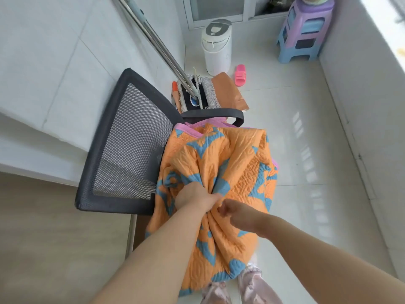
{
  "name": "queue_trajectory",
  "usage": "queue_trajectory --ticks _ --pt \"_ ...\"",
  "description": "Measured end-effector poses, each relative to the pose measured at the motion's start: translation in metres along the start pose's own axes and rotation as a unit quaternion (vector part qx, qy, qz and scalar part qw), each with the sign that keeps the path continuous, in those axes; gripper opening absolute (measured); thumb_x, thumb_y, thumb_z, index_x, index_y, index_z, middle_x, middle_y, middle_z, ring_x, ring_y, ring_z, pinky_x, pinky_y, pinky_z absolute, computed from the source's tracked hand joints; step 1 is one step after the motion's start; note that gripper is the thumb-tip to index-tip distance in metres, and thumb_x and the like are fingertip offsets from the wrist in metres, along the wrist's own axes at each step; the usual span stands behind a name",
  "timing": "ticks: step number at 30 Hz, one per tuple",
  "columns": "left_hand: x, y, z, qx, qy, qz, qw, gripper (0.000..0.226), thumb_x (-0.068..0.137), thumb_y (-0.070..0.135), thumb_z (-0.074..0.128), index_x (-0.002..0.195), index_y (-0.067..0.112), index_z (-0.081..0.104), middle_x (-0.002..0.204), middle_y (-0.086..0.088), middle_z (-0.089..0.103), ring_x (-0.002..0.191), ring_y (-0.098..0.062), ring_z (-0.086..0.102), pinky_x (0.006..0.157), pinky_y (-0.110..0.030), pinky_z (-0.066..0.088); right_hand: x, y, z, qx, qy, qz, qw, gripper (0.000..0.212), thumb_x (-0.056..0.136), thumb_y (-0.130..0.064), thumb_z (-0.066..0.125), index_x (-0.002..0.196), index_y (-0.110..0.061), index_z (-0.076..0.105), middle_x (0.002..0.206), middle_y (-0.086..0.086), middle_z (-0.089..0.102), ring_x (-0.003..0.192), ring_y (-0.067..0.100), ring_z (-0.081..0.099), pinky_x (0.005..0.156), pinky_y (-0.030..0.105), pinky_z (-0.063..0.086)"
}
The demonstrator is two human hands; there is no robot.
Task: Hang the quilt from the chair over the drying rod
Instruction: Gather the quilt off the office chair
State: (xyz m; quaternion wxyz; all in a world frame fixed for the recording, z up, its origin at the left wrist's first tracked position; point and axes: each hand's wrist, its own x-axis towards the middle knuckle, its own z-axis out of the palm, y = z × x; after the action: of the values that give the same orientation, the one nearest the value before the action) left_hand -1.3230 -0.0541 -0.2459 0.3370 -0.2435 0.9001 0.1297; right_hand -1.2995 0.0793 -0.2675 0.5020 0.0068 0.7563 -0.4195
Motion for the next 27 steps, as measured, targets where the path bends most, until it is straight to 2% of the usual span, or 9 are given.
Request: queue_trajectory --ticks 4,7,11,14,17,20,22,25,27 --pt "-0.005 0.000 0.011 0.065 0.073 0.039 0.994 0.031 0.088 0.041 0.060 0.102 0.013 0.062 0.104 -0.004 0.066 0.097 -0.025 0.065 0.063 -0.030 0.041 0.004 0.005 -0.012 0.071 -0.002 0.008 0.997 0.035 0.082 0.012 0.034 0.078 -0.018 0.050 0.118 0.004 0.063 0.092 0.004 0.058 0.067 0.015 0.041" --pt "0.001 -0.014 0.006 0.041 0.079 0.048 0.995 0.029 0.087 0.037 0.058 0.102 0.013 0.063 0.108 -0.006 0.067 0.101 -0.027 0.064 0.068 -0.030 0.043 0.011 0.006 -0.032 0.152 0.126 0.050 0.979 0.019 0.084 0.002 0.056 0.097 -0.010 0.055 0.088 0.013 0.070 0.076 0.017 0.066 0.062 0.020 0.046" --pt "0.009 -0.024 -0.007 -0.023 0.001 0.097 0.995 0.024 0.078 0.033 0.065 0.068 0.014 0.053 0.074 -0.001 0.059 0.073 -0.022 0.060 0.058 -0.029 0.041 0.021 0.004 -0.039 0.292 0.157 0.109 0.937 0.044 0.099 -0.030 0.041 0.137 -0.009 0.032 0.077 0.011 0.066 0.069 0.022 0.065 0.070 0.029 0.050" --pt "0.004 -0.026 -0.008 -0.064 -0.075 0.138 0.985 0.041 0.071 0.027 0.068 0.056 0.018 0.032 0.058 0.001 0.037 0.054 -0.017 0.040 0.050 -0.031 0.030 0.040 0.002 -0.038 0.232 0.229 0.124 0.937 0.057 0.096 -0.048 0.041 0.141 -0.015 0.034 0.092 0.015 0.065 0.086 0.031 0.065 0.075 0.035 0.052" --pt "0.006 -0.031 -0.004 -0.121 -0.117 0.131 0.977 0.042 0.067 0.022 0.068 0.056 0.020 0.028 0.058 0.002 0.030 0.053 -0.015 0.034 0.050 -0.031 0.026 0.058 -0.002 -0.051 0.270 0.359 0.130 0.884 0.054 0.089 -0.043 0.056 0.125 -0.003 0.050 0.111 0.016 0.058 0.102 0.031 0.057 0.082 0.036 0.046" --pt "0.009 -0.037 -0.004 -0.163 -0.092 0.110 0.976 0.036 0.066 0.015 0.066 0.057 0.017 0.032 0.058 0.002 0.037 0.056 -0.015 0.039 0.052 -0.031 0.030 0.063 -0.013 -0.067 0.407 0.391 0.119 0.817 0.068 0.083 -0.033 0.065 0.138 -0.011 0.032 0.110 0.009 0.050 0.095 0.024 0.051 0.085 0.040 0.045" --pt "0.012 -0.038 -0.006 -0.171 -0.043 0.105 0.979 0.031 0.069 0.013 0.064 0.055 0.015 0.037 0.060 0.003 0.043 0.059 -0.018 0.044 0.053 -0.028 0.032 0.063 -0.015 -0.071 0.371 0.382 0.110 0.840 0.076 0.082 -0.022 0.062 0.145 -0.019 0.020 0.103 0.006 0.052 0.087 0.026 0.056 0.084 0.040 0.049" --pt "0.020 -0.038 -0.008 -0.218 -0.017 0.078 0.973 0.019 0.071 0.025 0.065 0.069 0.010 0.054 0.073 -0.001 0.056 0.071 -0.020 0.054 0.060 -0.028 0.039 0.054 -0.025 -0.073 0.273 0.338 0.054 0.899 0.039 0.080 -0.009 0.057 0.117 -0.016 0.048 0.084 0.007 0.056 0.060 0.018 0.050 0.052 0.025 0.042" --pt "0.025 -0.030 -0.011 -0.360 -0.057 0.003 0.931 0.061 0.061 0.058 0.061 0.099 0.010 0.058 0.095 -0.005 0.063 0.086 -0.024 0.062 0.072 -0.034 0.051 0.046 -0.033 -0.075 0.239 0.297 0.022 0.924 0.021 0.080 -0.004 0.057 0.099 -0.013 0.053 0.075 0.008 0.055 0.054 0.016 0.050 0.036 0.016 0.036"
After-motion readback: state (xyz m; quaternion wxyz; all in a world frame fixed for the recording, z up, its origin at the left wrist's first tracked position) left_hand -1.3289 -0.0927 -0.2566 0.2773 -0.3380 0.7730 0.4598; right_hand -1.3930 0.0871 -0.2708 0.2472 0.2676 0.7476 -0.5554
